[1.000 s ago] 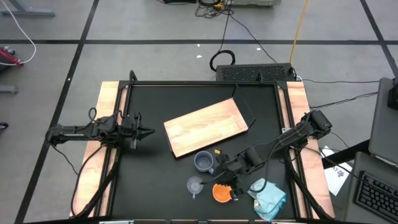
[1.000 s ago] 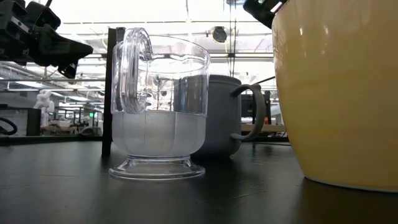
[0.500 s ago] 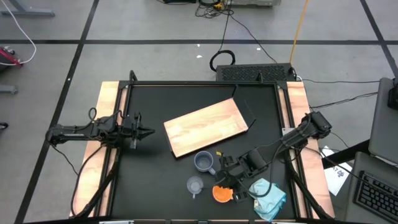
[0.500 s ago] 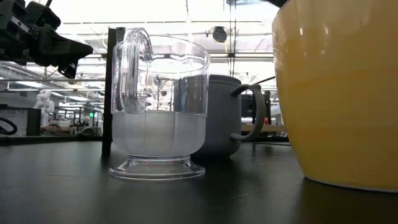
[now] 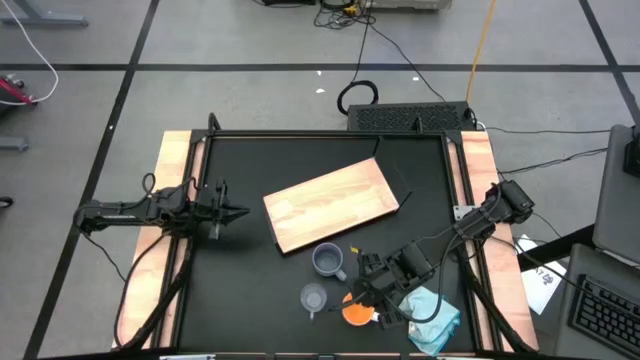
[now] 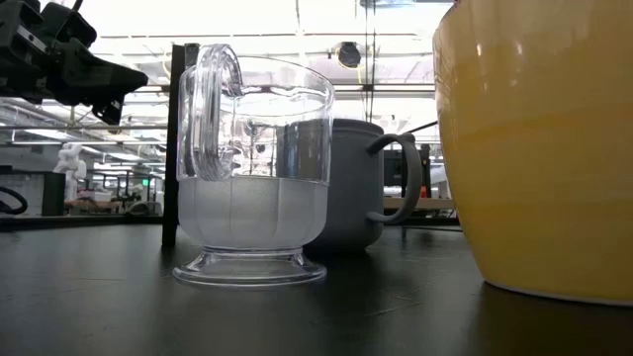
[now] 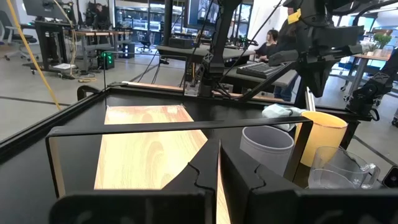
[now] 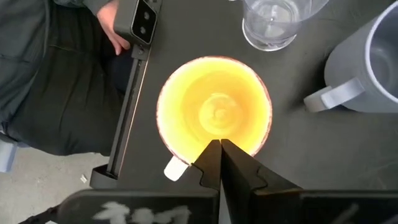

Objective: Stack small to large cups/mugs on shelf
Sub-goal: Put the orange mug on the shelf

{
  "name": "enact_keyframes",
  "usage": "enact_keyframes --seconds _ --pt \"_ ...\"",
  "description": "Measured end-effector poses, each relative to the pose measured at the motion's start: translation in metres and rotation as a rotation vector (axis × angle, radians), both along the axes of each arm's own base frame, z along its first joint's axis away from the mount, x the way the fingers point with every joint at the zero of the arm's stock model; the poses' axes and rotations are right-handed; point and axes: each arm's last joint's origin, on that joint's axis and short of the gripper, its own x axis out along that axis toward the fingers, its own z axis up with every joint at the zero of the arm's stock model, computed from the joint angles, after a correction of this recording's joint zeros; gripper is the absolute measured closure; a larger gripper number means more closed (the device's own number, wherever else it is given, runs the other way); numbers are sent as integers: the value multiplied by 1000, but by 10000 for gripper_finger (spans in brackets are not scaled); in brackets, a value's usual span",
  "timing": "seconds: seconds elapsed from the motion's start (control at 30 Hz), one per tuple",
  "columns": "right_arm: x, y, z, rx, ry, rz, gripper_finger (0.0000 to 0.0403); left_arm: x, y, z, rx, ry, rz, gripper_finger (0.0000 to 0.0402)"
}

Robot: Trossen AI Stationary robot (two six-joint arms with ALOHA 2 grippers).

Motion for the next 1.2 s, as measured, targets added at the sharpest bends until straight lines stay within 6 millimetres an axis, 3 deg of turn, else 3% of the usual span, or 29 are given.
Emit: enact_keyframes --seconds 0.63,1.2 --pt "1 1 1 -8 -31 40 395 0 0 0 0 0 0 385" --pt "5 2 2 9 -68 43 257 0 0 0 0 0 0 385"
